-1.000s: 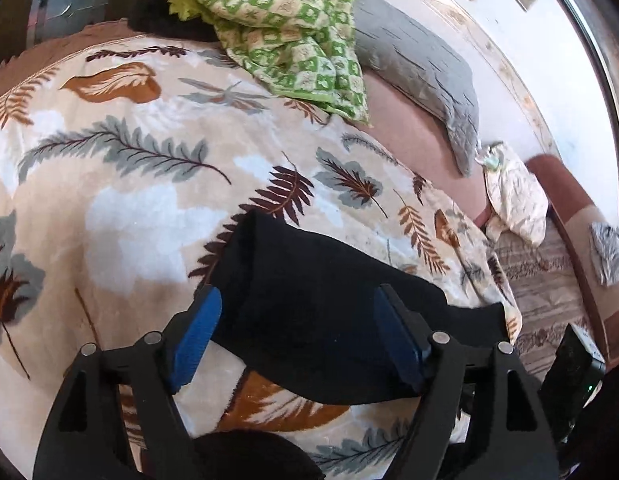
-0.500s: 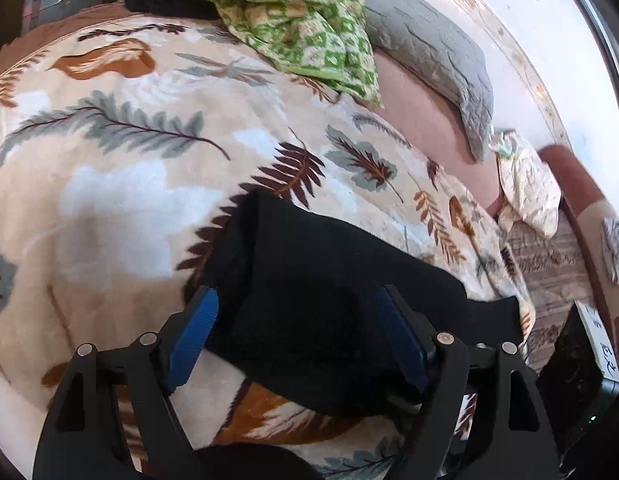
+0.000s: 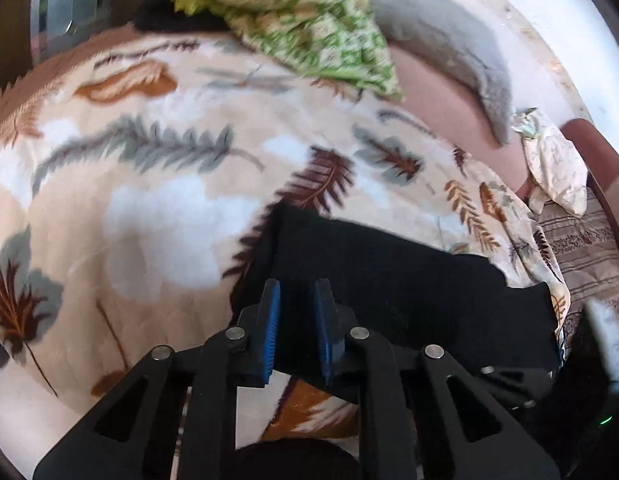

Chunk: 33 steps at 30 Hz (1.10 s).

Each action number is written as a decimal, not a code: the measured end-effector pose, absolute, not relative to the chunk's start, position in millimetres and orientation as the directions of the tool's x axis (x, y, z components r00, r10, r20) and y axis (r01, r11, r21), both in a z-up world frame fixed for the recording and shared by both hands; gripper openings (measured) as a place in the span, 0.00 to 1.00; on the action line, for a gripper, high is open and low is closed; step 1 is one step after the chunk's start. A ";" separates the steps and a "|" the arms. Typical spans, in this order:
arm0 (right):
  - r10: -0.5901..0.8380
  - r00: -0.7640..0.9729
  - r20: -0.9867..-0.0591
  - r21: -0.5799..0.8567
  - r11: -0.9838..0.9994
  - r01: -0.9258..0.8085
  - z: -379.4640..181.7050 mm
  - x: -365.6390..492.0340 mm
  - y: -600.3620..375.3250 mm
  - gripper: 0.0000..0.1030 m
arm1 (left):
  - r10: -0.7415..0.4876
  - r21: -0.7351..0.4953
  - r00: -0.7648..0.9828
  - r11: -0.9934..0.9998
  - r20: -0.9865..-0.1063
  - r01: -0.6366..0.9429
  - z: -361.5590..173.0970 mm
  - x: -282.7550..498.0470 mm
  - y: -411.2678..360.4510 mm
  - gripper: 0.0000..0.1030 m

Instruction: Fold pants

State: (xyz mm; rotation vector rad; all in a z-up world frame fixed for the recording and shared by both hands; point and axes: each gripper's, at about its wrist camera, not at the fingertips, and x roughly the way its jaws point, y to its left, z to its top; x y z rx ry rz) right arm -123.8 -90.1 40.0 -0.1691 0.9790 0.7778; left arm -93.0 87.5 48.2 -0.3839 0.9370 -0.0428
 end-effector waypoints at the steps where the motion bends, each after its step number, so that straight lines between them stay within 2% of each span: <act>1: 0.508 0.308 -0.805 0.213 0.731 -0.648 32.1 -122.0 -90.5 0.05 | -0.205 -0.347 0.596 0.929 -0.777 -0.133 48.0 -93.9 87.3 0.21; 3: 0.541 0.303 -0.784 0.270 0.737 -0.619 31.4 -120.6 -100.3 0.09 | -0.204 -0.352 0.619 0.928 -0.758 -0.124 55.4 -97.1 82.4 0.28; 4: 0.563 0.294 -0.772 0.311 0.739 -0.598 37.4 -119.3 -109.1 0.12 | -0.204 -0.352 0.635 0.929 -0.745 -0.115 59.9 -98.3 79.0 0.35; 5: 0.572 0.294 -0.766 0.329 0.741 -0.586 43.1 -120.0 -116.7 0.24 | -0.203 -0.350 0.654 0.931 -0.729 -0.101 66.0 -99.5 74.4 0.43; 6: 0.576 0.315 -0.755 0.335 0.751 -0.570 51.5 -122.0 -127.5 0.38 | -0.208 -0.350 0.671 0.933 -0.712 -0.082 72.5 -100.5 67.8 0.47; 8: 0.568 0.411 -0.713 0.324 0.787 -0.525 72.8 -126.8 -162.1 0.52 | -0.223 -0.342 0.684 0.939 -0.694 -0.040 80.8 -99.7 54.6 0.49; 9: 0.553 0.453 -0.700 0.320 0.809 -0.493 80.0 -128.2 -182.1 0.56 | -0.224 -0.331 0.688 0.943 -0.690 -0.026 83.2 -99.3 47.8 0.50; 12: 0.434 0.537 -0.723 0.290 0.897 -0.335 86.3 -129.9 -251.9 0.57 | -0.229 -0.301 0.692 0.953 -0.684 0.018 84.8 -99.3 29.3 0.58; 17: 0.224 0.605 -0.764 0.314 0.948 0.045 68.5 -138.4 -390.8 0.57 | -0.246 -0.282 0.639 0.958 -0.729 0.048 65.4 -91.4 10.3 0.58; 20: 0.131 0.612 -0.780 0.316 0.926 0.205 55.1 -143.1 -444.5 0.57 | -0.235 -0.270 0.599 0.962 -0.766 0.032 49.2 -86.6 5.9 0.58; 23: 0.106 0.615 -0.782 0.355 0.886 0.299 38.8 -142.0 -474.7 0.59 | -0.217 -0.260 0.585 0.965 -0.782 0.010 40.7 -84.1 8.5 0.58; 27: 0.104 0.660 -0.744 0.422 0.839 0.344 26.4 -133.0 -489.3 0.58 | -0.223 -0.270 0.575 0.963 -0.787 0.005 37.6 -83.5 11.8 0.58; 28: 0.100 0.668 -0.738 0.423 0.839 0.342 25.7 -129.4 -488.0 0.54 | -0.223 -0.268 0.573 0.963 -0.789 0.005 37.0 -83.4 11.6 0.58; 30: 0.098 0.663 -0.742 0.415 0.844 0.340 23.9 -117.4 -486.0 0.05 | -0.224 -0.268 0.569 0.963 -0.791 0.005 36.7 -83.1 12.5 0.58; 33: 0.097 0.702 -0.705 0.428 0.848 0.313 39.6 -127.8 -483.3 0.04 | -0.230 -0.282 0.576 0.960 -0.784 0.000 39.5 -86.6 16.3 0.58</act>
